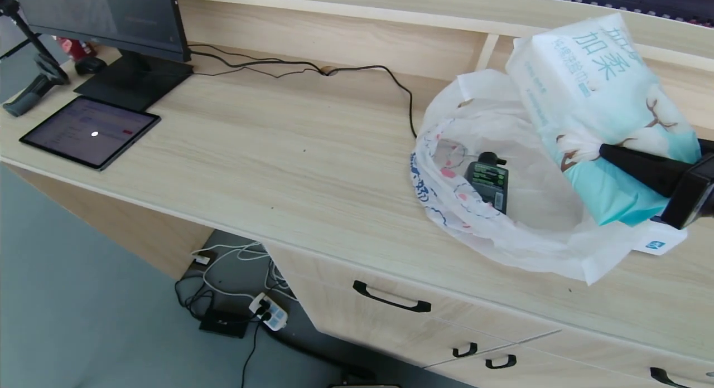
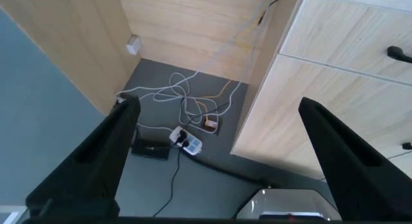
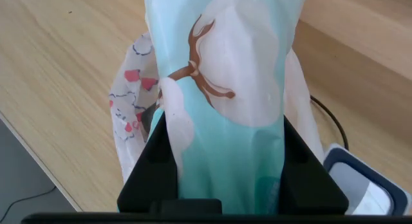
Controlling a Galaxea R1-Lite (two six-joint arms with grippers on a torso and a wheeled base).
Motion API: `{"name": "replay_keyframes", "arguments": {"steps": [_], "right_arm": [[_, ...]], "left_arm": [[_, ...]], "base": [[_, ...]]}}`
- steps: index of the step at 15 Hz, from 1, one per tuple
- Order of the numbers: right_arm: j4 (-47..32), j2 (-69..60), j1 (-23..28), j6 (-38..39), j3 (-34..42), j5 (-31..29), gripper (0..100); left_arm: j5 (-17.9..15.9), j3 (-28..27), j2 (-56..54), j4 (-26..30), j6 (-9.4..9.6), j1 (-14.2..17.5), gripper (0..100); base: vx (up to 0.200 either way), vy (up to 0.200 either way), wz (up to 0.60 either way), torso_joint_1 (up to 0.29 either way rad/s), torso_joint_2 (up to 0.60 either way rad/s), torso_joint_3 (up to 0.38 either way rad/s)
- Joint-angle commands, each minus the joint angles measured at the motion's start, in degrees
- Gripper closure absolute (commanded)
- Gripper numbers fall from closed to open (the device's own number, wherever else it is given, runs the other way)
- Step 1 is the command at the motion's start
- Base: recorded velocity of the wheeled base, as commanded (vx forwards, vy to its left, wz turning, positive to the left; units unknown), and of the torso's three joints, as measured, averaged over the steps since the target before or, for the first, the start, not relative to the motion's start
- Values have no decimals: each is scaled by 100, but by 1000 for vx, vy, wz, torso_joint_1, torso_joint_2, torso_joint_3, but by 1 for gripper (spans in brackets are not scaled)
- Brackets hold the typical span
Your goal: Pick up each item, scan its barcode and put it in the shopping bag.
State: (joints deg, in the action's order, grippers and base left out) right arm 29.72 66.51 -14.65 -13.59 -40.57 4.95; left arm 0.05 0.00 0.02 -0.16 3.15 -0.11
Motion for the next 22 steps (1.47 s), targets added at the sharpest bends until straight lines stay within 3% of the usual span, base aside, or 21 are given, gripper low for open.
{"name": "replay_keyframes", "arguments": {"steps": [1,4,6,7,12,19,22], "right_arm": [[7,239,-64,102,5,6,100],[51,521,261,331,23,15,100],[34,538,411,340,49,261,100],[60,661,789,305,163,665,100],[148,714,1404,375,594,1008,100],[157,969,1606,94,761,1017,100],[289,1197,1632,111,454,999,100]], "left_arm": [[4,0,-2,-11,2,2,0],[-5,0,-2,-11,2,2,0],[-5,0,-2,-19,2,2,0],[-5,0,-2,-19,2,2,0],[-5,0,-2,-28,2,2,0],[-5,0,-2,-11,2,2,0],[-5,0,-2,-19,2,2,0]], "base": [[0,0,600,12,2,-7],[0,0,0,0,0,0],[0,0,0,0,0,0],[0,0,0,0,0,0],[0,0,0,0,0,0],[0,0,0,0,0,0],[0,0,0,0,0,0]]}}
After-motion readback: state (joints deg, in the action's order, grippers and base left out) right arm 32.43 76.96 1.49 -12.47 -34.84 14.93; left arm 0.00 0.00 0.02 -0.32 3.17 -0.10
